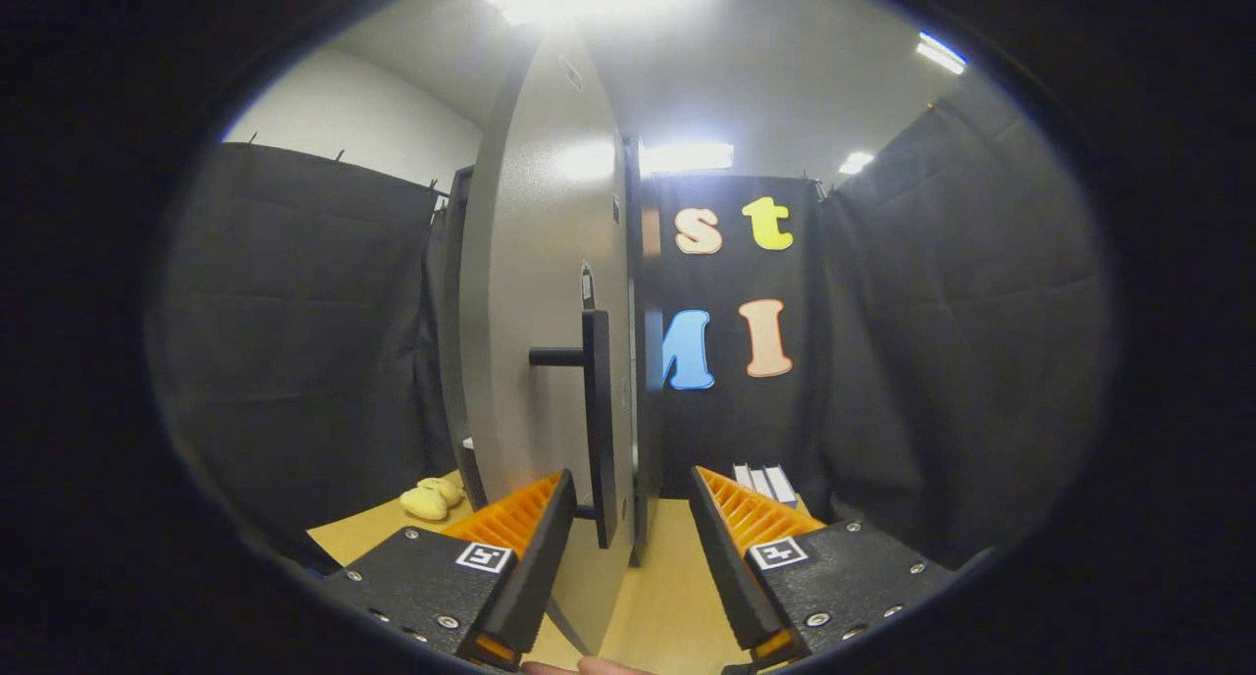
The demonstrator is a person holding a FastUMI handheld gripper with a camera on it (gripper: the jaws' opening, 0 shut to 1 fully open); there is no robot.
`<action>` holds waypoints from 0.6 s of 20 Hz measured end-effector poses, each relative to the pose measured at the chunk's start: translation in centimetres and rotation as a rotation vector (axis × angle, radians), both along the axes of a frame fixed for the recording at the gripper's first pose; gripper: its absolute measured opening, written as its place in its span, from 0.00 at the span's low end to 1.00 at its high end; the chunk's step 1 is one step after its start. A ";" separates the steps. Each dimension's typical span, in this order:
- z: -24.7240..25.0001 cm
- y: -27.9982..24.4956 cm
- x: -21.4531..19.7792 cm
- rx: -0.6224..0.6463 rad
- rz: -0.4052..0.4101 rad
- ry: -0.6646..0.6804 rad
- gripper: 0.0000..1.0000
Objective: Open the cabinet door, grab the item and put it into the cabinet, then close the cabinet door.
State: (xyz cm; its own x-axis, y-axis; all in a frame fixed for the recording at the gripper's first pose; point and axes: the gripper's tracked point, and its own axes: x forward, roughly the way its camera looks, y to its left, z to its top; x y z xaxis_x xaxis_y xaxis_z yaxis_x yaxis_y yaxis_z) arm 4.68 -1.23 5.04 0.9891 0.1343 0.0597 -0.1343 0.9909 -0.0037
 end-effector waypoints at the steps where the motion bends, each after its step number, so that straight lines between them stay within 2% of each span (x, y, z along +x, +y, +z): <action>1: 0.2 -0.5 0.1 -0.002 -0.019 -0.007 0.79; 2: 0.1 -0.7 0.1 0.016 -0.040 -0.013 0.83; 3: 0.2 -0.7 0.0 0.054 -0.055 -0.017 0.92; 5: -0.4 0.4 -0.2 0.140 -0.056 -0.003 0.96; 7: -0.4 1.2 -0.5 0.177 -0.064 0.006 0.96; 9: -0.4 -0.3 -0.8 0.146 -0.106 -0.011 0.96; 12: -0.2 -0.6 -1.2 0.149 -0.114 -0.029 0.95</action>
